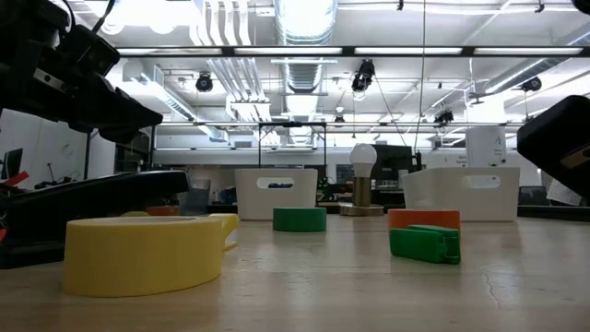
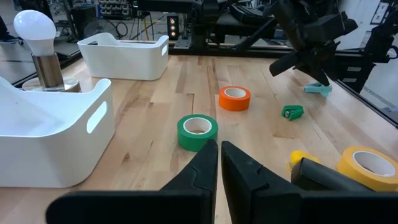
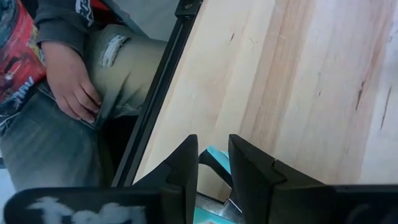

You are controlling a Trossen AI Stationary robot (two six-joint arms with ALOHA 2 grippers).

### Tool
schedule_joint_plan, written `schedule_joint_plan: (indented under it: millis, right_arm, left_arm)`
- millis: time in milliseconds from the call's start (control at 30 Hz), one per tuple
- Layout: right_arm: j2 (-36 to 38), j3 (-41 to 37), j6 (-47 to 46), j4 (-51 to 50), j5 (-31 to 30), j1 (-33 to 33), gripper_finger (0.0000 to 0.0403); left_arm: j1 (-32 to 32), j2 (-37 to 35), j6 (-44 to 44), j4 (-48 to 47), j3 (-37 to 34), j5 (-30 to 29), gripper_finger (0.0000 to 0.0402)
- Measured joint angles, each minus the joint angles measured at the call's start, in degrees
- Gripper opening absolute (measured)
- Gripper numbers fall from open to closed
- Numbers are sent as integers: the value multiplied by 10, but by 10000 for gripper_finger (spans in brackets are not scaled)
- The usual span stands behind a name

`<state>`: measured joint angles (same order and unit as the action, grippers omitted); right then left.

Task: Pick and place Stapler, Stapler remover, tape
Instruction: Put the bottom light blue staple remover into the right white bin

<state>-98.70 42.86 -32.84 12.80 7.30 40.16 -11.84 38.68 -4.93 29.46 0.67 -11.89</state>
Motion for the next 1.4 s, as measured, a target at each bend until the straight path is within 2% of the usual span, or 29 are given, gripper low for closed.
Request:
schedule_joint_plan:
  millis: [633,1233,1400]
  right_arm:
    - [0,0,37,-4,0,6,74]
    - [0,0,221,-5,2,7,72]
    - [0,0,241,-5,1,7,63]
  left_arm:
    - [0,0,0,0,0,0,23]
    - [0,0,0,0,0,0,23]
    - [0,0,0,0,0,0,23]
